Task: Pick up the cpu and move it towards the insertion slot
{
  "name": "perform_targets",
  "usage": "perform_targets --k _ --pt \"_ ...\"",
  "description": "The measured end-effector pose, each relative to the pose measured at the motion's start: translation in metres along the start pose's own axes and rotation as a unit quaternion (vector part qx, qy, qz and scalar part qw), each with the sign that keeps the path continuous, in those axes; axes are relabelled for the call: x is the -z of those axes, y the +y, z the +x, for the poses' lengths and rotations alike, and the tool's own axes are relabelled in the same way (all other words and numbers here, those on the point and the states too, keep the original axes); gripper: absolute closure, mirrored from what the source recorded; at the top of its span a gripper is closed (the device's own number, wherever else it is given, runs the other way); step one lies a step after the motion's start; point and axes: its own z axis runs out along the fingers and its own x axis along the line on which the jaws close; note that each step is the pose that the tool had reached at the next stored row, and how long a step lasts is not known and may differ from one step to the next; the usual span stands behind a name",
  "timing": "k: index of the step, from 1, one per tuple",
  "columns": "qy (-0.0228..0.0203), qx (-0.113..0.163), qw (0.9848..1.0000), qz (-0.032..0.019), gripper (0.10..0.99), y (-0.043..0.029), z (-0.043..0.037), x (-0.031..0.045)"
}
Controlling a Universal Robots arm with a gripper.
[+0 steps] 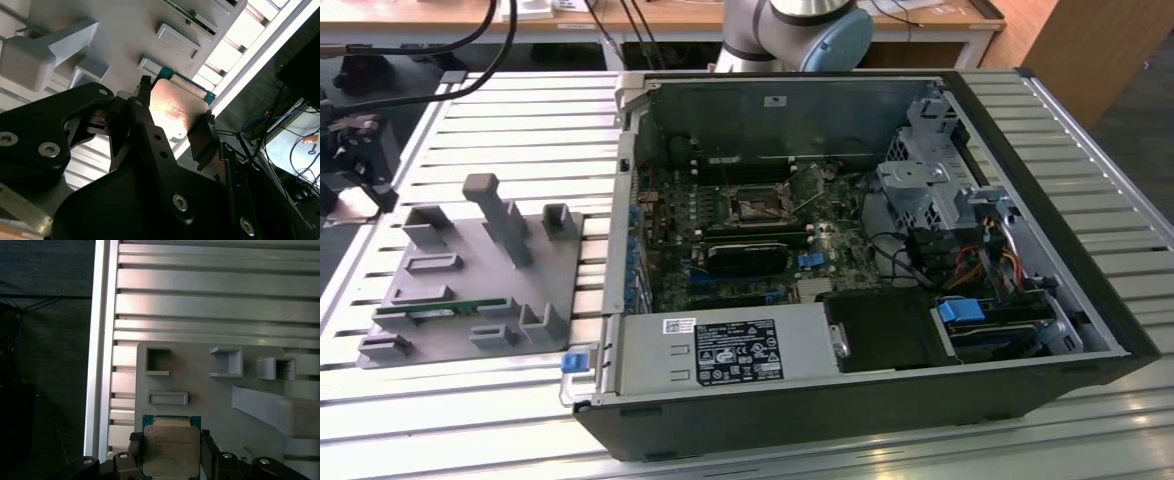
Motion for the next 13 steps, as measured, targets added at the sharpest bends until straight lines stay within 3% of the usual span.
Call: perform_targets --k 13 --pt "0.0 0.0 1.0 0.0 0.541 0.0006 0.0002 0.0082"
